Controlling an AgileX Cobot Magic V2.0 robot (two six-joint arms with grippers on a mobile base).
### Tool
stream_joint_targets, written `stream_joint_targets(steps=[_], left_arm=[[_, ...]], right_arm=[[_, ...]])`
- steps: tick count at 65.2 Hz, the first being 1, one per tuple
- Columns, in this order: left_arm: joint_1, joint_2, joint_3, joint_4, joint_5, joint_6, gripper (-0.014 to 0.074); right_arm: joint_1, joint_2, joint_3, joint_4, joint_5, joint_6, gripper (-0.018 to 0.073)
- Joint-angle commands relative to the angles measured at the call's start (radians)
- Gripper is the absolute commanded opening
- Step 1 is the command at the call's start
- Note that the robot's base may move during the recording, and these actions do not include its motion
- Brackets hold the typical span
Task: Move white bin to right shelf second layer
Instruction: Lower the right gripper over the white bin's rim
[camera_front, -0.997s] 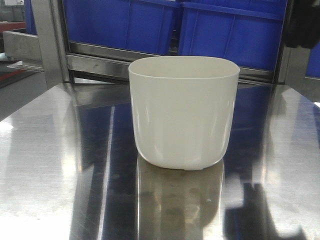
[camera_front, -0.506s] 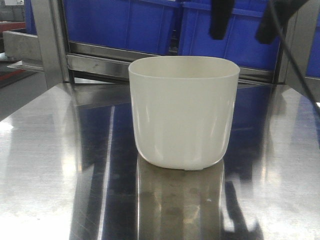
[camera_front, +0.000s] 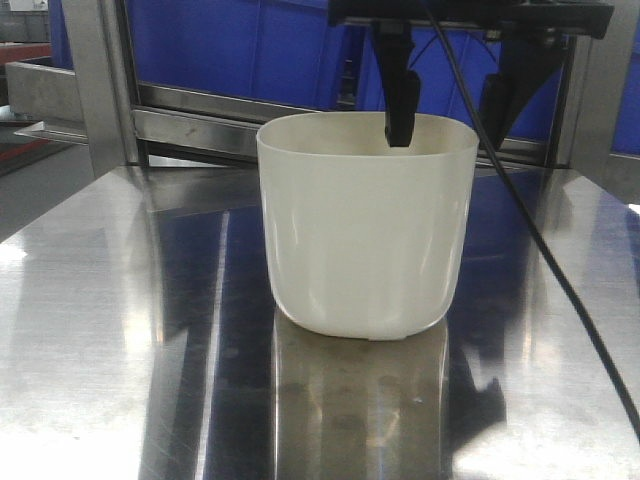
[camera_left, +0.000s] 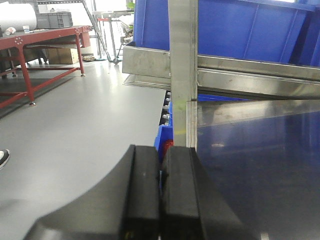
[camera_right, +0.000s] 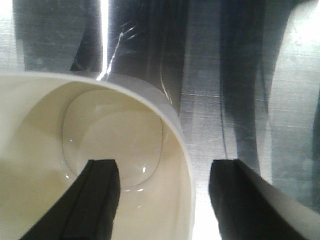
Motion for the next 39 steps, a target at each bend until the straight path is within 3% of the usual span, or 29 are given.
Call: stream_joint_targets(steps=[1, 27, 39], left_arm=[[-0.004, -0.013, 0.037, -0.006, -0.084, -0.003, 0.0085], [-0.004, -0.013, 0.037, -0.006, -0.084, -0.003, 0.0085], [-0.004, -0.013, 0.037, -0.006, -0.084, -0.003, 0.0085]], right_arm=[[-0.006, -0.035, -0.019, -0.016, 0.071, 0.006, 0.0508], [-0.034, -0.035, 0.063, -0.002, 0.048, 0.008, 0.0507], [-0.039, -0.035, 0.063, 0.012, 0.03, 0.008, 0.0388]])
